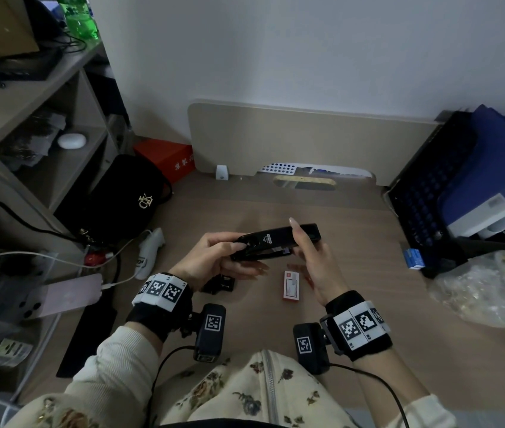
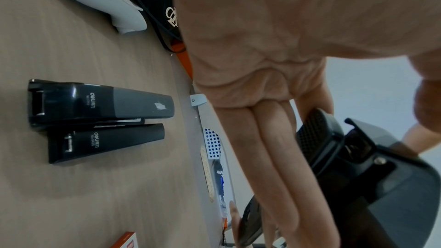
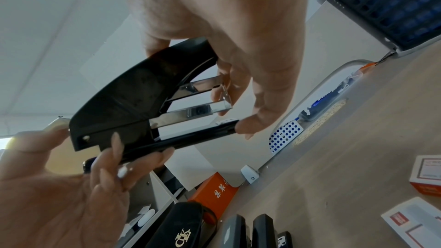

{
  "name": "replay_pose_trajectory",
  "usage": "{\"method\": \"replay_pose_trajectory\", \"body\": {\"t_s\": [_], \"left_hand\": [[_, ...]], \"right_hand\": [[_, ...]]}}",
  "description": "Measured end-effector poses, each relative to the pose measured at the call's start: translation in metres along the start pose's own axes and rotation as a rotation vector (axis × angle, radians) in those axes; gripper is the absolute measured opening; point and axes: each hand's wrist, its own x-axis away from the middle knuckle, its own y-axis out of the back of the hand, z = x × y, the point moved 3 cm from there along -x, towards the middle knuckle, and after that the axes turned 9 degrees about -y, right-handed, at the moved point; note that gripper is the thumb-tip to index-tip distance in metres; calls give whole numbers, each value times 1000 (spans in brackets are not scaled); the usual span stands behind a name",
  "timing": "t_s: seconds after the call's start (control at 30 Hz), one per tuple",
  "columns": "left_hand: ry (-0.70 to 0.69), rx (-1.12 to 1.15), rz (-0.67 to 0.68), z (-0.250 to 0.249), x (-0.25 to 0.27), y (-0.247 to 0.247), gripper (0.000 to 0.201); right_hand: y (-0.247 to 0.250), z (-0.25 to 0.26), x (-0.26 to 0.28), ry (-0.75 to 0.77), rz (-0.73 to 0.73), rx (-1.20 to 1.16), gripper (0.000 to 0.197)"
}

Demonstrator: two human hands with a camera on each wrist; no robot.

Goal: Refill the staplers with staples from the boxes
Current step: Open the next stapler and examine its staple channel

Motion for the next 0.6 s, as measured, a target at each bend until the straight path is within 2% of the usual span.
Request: {"method": "replay_pose_trajectory", "body": {"t_s": [0.23, 0.4, 0.6], "left_hand": [[-23, -2, 11, -5, -4, 2, 38], [-32, 6, 12, -8, -3, 1, 34], [-25, -22, 1, -9, -4, 3, 40]], "right_hand": [[-1, 2, -4, -5, -15, 7, 45], [-2, 2, -7, -3, -6, 26, 52], [-5, 5, -7, -9, -9, -3, 46]]}}
